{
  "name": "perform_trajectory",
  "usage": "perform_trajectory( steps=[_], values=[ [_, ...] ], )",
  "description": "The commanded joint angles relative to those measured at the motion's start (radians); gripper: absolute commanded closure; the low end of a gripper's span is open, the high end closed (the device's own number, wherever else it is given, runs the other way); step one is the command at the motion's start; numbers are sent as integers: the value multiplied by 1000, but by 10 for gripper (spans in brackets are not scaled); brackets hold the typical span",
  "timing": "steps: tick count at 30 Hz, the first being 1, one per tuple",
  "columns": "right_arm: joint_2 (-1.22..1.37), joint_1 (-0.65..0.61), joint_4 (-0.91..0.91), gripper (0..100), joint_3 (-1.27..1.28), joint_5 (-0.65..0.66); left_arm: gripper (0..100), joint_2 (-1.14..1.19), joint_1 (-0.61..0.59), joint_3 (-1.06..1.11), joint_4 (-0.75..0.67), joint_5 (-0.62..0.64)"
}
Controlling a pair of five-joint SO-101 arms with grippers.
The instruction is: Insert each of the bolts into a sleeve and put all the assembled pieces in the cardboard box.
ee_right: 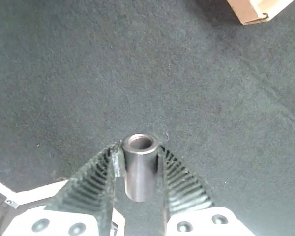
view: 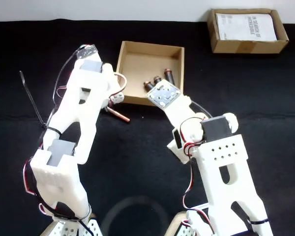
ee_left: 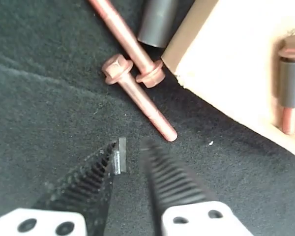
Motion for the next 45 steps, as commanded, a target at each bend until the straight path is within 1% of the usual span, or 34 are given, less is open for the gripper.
perform_trajectory(
  steps=[1, 4, 10, 15, 22, 24, 26, 29, 31, 33, 37, 42, 45],
  values=[
    [-21, 12, -10, 991, -1, 11, 780, -53, 7, 15, 2, 9],
    [-21, 12, -7, 991, -1, 11, 784, -53, 7, 53, -31, 9],
    [-21, 13, -8, 991, -1, 11, 826, -53, -50, 163, -204, 9],
    [-21, 42, -8, 991, 1, 11, 826, -53, -87, 243, -315, 3],
    [-21, 56, -8, 991, -7, 11, 829, -39, -84, 320, -390, 3],
    [-21, 56, -10, 991, -8, 11, 831, 1, -84, 311, -388, 5],
    [-19, 56, -10, 991, -8, 11, 865, 51, -85, 289, -384, 8],
    [-19, 56, -22, 991, -1, 6, 1000, 104, -88, 242, -367, 8],
    [-19, 56, -22, 991, -1, 6, 978, 117, -85, 199, -318, 5],
    [-21, 56, -25, 991, -1, 5, 993, 125, -85, 162, -269, 3],
    [-22, 56, -93, 991, 1, 6, 991, 117, -84, 114, -190, -5],
    [-22, 48, -243, 991, 4, 3, 991, 116, -84, 21, -68, -166],
    [-22, 28, -335, 991, 33, 3, 991, 116, -84, -44, 25, -199]
  ],
)
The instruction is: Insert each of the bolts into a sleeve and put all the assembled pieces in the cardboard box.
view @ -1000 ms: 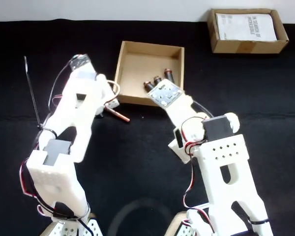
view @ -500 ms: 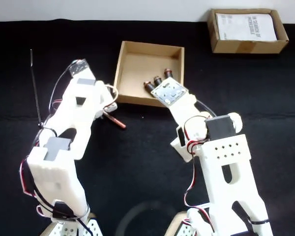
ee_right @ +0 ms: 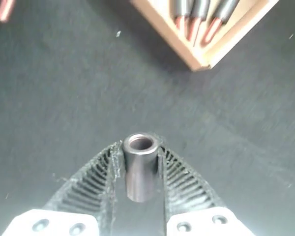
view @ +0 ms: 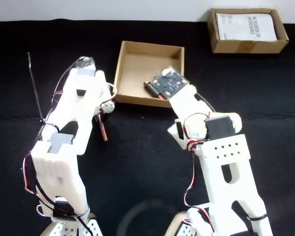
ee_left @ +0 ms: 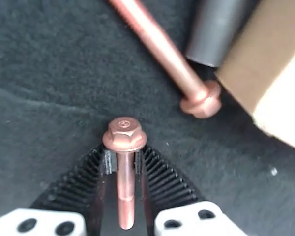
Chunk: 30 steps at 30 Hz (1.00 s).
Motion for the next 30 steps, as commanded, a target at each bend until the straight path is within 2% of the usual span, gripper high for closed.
perform_trajectory(
  steps=[1, 5, 8, 11, 16, 20, 25, 30],
  values=[
    [-22, -19, -122, 991, 30, 3, 991, -12, -2, -105, 107, -34],
    [-33, -79, -282, 991, 114, -25, 991, -36, -1, -185, 199, -34],
    [-36, -113, -392, 991, 162, -190, 991, -131, 25, -191, 233, -34],
    [-36, -133, -424, 991, 166, -353, 991, -277, 61, -191, 273, -51],
    [-99, -177, -426, 991, 189, -514, 991, -516, 81, -189, 333, -89],
    [-183, -226, -466, 991, 300, -531, 991, -639, 77, -179, 400, -91],
    [-315, -306, -481, 991, 469, -531, 991, -783, 77, -13, 407, -157],
    [-472, -378, -484, 991, 613, -529, 991, -978, 77, 220, 310, -178]
  ],
)
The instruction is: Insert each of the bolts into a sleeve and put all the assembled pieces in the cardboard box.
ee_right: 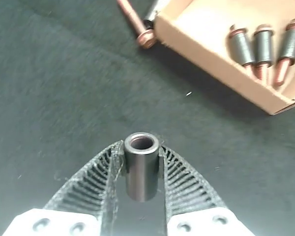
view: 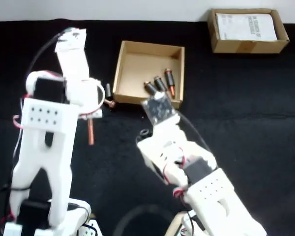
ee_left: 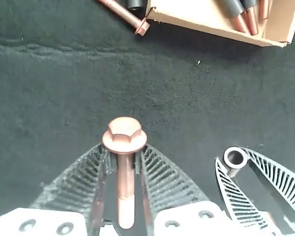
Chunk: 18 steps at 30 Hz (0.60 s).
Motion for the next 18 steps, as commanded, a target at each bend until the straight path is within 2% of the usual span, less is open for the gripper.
perform_trajectory(
  steps=[1, 5, 10, 18],
  values=[
    [-120, -51, -31, 991, 74, -3, 991, -182, 15, 147, -89, -48],
    [-196, -70, -137, 991, 182, 0, 991, -424, 16, 369, -255, -127],
    [-216, -70, -255, 991, 251, 0, 991, -661, 19, 638, -456, -137],
    [-217, -71, -486, 991, 323, -6, 991, -849, 127, 840, -620, -130]
  ],
)
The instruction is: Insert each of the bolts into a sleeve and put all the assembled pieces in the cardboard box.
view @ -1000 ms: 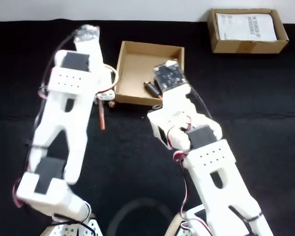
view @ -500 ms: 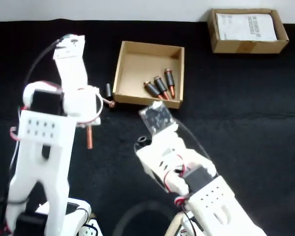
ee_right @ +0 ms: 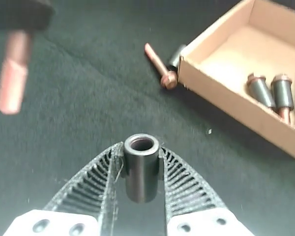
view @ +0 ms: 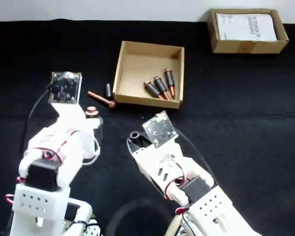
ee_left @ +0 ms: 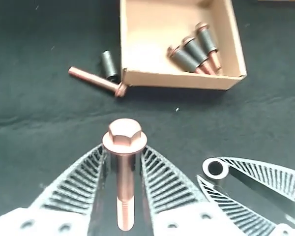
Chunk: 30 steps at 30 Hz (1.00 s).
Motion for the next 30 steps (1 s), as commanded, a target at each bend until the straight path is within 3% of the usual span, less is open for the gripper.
perform_trajectory(
  steps=[1, 10, 18, 23, 30],
  values=[
    [-30, -12, -119, 991, 24, -8, 991, -74, 73, 42, -97, 2],
    [-31, -70, -150, 991, 53, -8, 991, -225, 177, 127, -379, 2],
    [-31, -76, -156, 991, 53, -8, 991, -269, 199, 124, -384, 3],
    [-31, -73, -176, 991, 50, -8, 991, -269, 272, 124, -382, 3],
    [-31, -10, -229, 991, 44, -8, 991, -262, 295, 130, -382, 3]
  ],
)
